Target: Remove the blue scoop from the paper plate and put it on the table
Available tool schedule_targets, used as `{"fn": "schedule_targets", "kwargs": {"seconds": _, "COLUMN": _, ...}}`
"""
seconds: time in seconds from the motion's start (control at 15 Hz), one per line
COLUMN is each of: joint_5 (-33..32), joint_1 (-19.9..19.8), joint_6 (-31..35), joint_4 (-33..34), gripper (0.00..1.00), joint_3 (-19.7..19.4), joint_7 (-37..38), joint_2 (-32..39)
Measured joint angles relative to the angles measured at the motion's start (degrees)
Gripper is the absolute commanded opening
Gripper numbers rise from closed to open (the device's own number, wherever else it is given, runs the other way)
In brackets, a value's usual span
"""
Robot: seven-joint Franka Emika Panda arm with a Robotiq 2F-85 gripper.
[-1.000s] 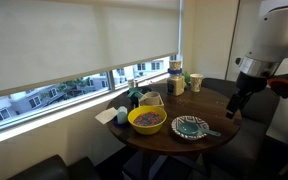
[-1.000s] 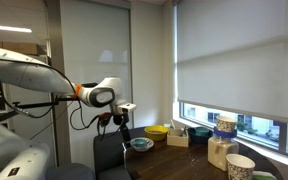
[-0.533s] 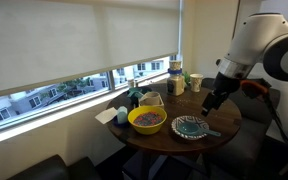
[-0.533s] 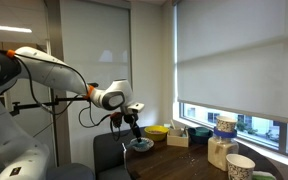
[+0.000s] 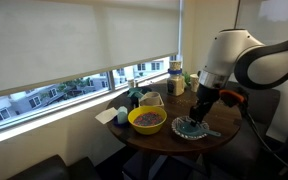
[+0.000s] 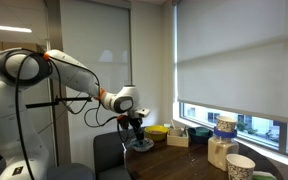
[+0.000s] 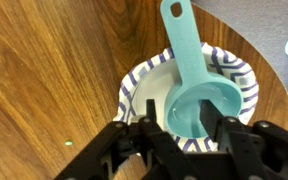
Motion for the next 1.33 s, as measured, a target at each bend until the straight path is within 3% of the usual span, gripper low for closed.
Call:
{"fn": "schedule_targets", "kwargs": {"seconds": 0.2, "joint_5": 0.03, "joint_1": 0.19, "joint_6": 0.0, "joint_4": 1.29, "gripper": 0.0, "joint_3": -0.02, "joint_7": 0.24, "joint_2": 3.32}}
{"fn": "schedule_targets", "kwargs": {"seconds": 0.47, "joint_5": 0.82, "joint_1": 0.42, "joint_6": -0.13, "joint_4": 2.91, "gripper": 0.01, "joint_3": -0.27, "joint_7": 0.61, "joint_2": 5.25}}
{"fn": "schedule_targets", "kwargs": {"seconds": 0.67, "joint_5": 1.76, "joint_1": 0.16, "joint_6": -1.06, "joint_4": 3.0, "gripper": 0.01, "joint_3": -2.19, "joint_7": 0.8, "joint_2": 1.9}}
{"fn": "schedule_targets", "kwargs": {"seconds": 1.0, "joint_5": -1.58, "joint_1": -6.35, "joint_6": -2.48, "joint_4": 0.4, "gripper": 0.01, "joint_3": -5.69, "joint_7": 7.95, "joint_2": -5.26}}
{"fn": "schedule_targets", "kwargs": {"seconds": 1.33, "joint_5": -5.44, "joint_1": -11.46, "joint_6": -1.82, "joint_4": 1.4, "gripper": 0.01, "joint_3": -5.81, "joint_7": 20.91, "joint_2": 1.3}}
